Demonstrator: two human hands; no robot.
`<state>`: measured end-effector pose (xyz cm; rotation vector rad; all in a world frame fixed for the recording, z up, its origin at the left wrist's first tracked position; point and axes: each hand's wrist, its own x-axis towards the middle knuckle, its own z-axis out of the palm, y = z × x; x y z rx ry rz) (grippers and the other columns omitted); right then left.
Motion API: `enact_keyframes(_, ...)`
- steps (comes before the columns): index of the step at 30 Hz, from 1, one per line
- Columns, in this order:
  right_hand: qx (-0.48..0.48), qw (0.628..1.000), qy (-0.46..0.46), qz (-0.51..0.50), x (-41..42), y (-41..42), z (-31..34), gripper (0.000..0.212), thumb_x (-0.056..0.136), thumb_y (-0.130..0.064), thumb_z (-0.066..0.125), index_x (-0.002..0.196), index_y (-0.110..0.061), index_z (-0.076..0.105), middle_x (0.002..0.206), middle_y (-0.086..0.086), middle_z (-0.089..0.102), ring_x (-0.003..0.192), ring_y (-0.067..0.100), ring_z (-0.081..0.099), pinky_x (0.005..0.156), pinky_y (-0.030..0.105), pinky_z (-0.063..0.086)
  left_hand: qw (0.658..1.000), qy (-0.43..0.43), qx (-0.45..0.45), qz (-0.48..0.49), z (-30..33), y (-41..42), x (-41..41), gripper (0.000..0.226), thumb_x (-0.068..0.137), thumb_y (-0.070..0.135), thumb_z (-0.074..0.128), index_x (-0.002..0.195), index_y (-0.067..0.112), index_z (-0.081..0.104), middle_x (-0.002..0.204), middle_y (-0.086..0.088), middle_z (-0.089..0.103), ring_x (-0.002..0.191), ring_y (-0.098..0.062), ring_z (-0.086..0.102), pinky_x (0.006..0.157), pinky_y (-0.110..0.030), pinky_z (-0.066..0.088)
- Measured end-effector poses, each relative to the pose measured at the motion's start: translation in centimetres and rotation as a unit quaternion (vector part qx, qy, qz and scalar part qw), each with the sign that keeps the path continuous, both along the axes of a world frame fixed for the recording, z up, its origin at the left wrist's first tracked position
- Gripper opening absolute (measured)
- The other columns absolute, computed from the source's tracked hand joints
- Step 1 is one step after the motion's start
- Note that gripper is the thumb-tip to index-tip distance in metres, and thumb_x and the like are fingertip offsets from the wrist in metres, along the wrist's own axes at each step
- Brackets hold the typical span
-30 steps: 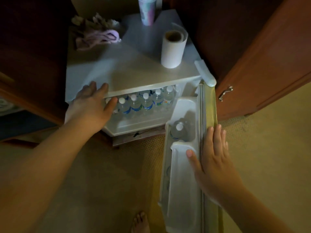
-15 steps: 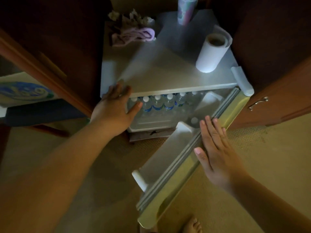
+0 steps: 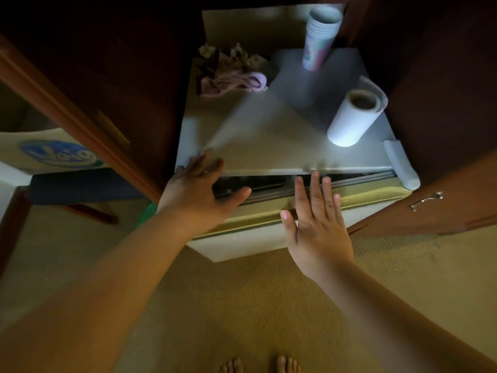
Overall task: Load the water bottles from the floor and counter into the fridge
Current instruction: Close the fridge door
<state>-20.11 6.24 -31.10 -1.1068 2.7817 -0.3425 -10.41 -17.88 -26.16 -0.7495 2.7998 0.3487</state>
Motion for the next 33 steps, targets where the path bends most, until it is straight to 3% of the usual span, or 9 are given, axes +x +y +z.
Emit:
enact_keyframes(4, 0.004, 1.0, 0.022, 0.01, -1.2, -0.9, -0.5, 0.07, 0.108, -0.053, 0.02, 0.162, -0.023, -0.014, 0.168, 0.006, -0.026, 0.154, 0.022, -0.025, 0.127, 0.045, -0.004, 1.0, 0.008, -0.005, 0.008, 0.1, 0.5, 0.0, 0.105, 0.075, 0.098, 0.011, 0.161, 0.038, 0.008, 0.17, 0.007, -0.008, 0.156, -0.019, -0.008, 0.126, -0.043, 0.006)
enact_keyframes(10, 0.007, 0.999, 0.051, 0.006, -2.0, -2.1, -1.0, 0.072, 0.108, -0.051, 0.025, 0.163, -0.02, -0.01, 0.169, 0.011, -0.019, 0.156, 0.026, -0.019, 0.127, 0.048, -0.001, 1.0, 0.007, -0.009, 0.029, 0.1, 1.0, 0.0, 0.123, 0.06, 0.105, 0.028, 0.161, 0.039, 0.003, 0.169, 0.006, -0.012, 0.155, -0.017, -0.011, 0.125, -0.04, -0.001)
enact_keyframes(16, 0.007, 0.999, 0.044, -0.001, -2.1, -2.4, -1.0, 0.071, 0.107, -0.054, 0.021, 0.162, -0.022, -0.012, 0.169, 0.01, -0.023, 0.155, 0.026, -0.023, 0.126, 0.047, -0.005, 0.999, 0.032, -0.008, 0.031, -0.7, 0.8, 0.1, 0.117, 0.067, 0.094, 0.048, 0.16, 0.041, 0.004, 0.169, 0.006, -0.013, 0.154, -0.016, -0.014, 0.121, -0.039, -0.004)
enact_keyframes(27, 0.033, 0.999, 0.014, 0.006, -2.1, -2.3, 0.2, 0.071, 0.106, -0.058, 0.014, 0.159, -0.026, -0.022, 0.165, 0.008, -0.034, 0.151, 0.024, -0.032, 0.126, 0.046, -0.008, 0.998, 0.026, -0.044, 0.032, -0.7, 1.4, -0.1, 0.119, 0.065, 0.101, 0.029, 0.161, 0.037, 0.0, 0.17, 0.001, -0.012, 0.156, -0.022, -0.009, 0.126, -0.049, 0.005)
enact_keyframes(33, 0.098, 0.991, -0.047, 0.075, -3.3, -1.0, 2.6, 0.09, 0.104, -0.058, 0.03, 0.15, -0.026, -0.039, 0.156, 0.006, -0.048, 0.146, 0.026, -0.04, 0.126, 0.045, -0.01, 0.998, -0.021, -0.051, 0.005, -0.5, 2.1, 1.8, 0.111, 0.082, 0.086, 0.036, 0.157, 0.03, -0.022, 0.163, -0.005, -0.033, 0.152, -0.028, -0.023, 0.123, -0.057, -0.003)
